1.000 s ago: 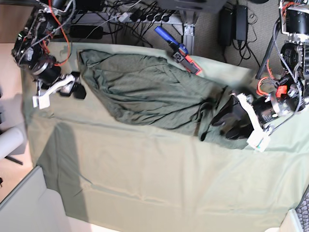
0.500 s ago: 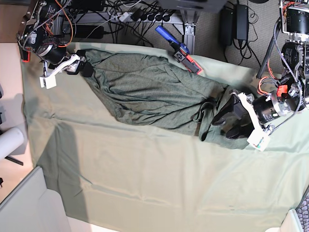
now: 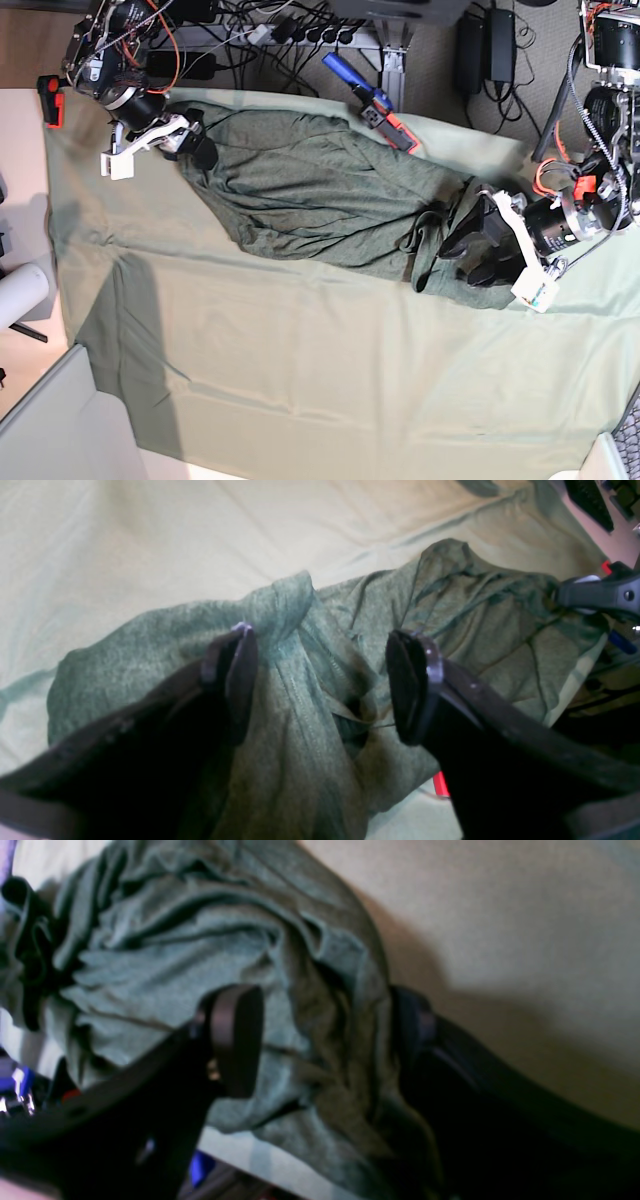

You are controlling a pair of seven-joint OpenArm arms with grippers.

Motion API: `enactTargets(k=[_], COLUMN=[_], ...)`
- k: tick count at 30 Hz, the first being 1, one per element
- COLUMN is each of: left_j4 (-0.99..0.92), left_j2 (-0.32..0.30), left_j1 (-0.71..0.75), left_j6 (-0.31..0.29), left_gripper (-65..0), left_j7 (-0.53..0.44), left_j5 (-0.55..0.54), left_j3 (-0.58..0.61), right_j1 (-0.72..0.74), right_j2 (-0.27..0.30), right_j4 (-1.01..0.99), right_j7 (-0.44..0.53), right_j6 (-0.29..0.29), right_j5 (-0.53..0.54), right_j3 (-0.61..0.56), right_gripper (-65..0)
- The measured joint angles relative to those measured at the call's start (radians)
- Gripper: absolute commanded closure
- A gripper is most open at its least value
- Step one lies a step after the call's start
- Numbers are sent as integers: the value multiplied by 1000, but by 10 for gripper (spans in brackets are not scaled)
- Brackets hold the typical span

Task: Fold the T-shirt properly
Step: 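Grasp the collar end of the strip with the right gripper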

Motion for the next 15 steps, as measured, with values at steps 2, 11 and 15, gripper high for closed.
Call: enactTargets(k=[2, 11, 15], left_j4=[0, 0, 0], left_j2=[0, 0, 0], left_j1=[3, 14, 14], left_j6=[0, 0, 0], left_gripper=[-430, -430, -430], left_j7=[0, 2, 1], left_j5=[0, -4, -6], left_j3=[0, 0, 0], right_j1=[0, 56, 69], right_j2=[-13, -42, -42], right_j4=[0, 0, -1], right_j7=[11, 28, 29], right_j6=[0, 0, 0], right_j5=[0, -61, -68], right_j3=[0, -1, -3], right_gripper=[-375, -375, -375])
